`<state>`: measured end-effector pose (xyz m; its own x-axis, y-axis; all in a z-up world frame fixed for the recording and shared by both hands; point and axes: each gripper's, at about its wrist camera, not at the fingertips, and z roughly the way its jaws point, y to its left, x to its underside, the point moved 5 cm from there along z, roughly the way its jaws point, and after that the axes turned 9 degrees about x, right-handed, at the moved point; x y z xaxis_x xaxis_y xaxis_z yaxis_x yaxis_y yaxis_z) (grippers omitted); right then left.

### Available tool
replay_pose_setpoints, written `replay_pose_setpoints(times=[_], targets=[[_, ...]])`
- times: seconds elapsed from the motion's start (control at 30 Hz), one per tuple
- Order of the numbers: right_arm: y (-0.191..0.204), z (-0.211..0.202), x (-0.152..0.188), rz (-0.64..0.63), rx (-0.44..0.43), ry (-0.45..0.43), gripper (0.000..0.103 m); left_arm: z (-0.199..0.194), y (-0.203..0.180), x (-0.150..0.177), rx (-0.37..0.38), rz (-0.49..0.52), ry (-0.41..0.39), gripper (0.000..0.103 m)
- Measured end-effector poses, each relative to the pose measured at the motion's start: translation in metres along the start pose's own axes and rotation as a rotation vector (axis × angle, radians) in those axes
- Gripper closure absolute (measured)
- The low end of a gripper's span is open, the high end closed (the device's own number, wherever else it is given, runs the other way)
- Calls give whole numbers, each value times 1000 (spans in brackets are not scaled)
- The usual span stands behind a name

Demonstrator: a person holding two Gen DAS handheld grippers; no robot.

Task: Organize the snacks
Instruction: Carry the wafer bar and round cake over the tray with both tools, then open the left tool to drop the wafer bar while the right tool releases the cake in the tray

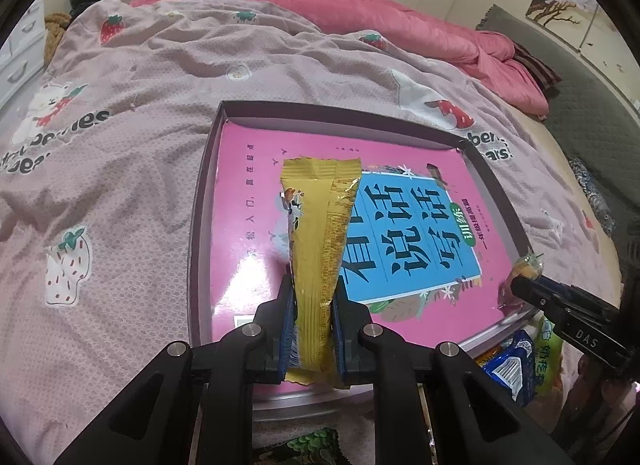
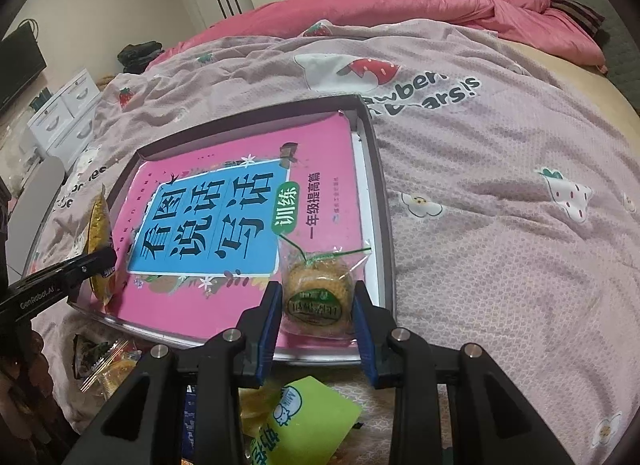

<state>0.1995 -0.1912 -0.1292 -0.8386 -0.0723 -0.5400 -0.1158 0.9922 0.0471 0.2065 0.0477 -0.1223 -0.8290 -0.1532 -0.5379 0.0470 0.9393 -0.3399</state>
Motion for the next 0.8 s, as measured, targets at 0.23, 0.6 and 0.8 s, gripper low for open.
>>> replay_pose_setpoints(times=[0.23, 0.6, 0.8], targets=[[-1, 1, 0, 9, -4, 4, 68, 0, 0, 0, 4, -4, 1, 86], [0, 3, 1, 15, -8, 3, 68, -1, -4, 1, 5, 5, 4, 82], [-3, -1, -1, 30, -16, -15, 68, -4, -5, 0, 5, 9, -6, 80]])
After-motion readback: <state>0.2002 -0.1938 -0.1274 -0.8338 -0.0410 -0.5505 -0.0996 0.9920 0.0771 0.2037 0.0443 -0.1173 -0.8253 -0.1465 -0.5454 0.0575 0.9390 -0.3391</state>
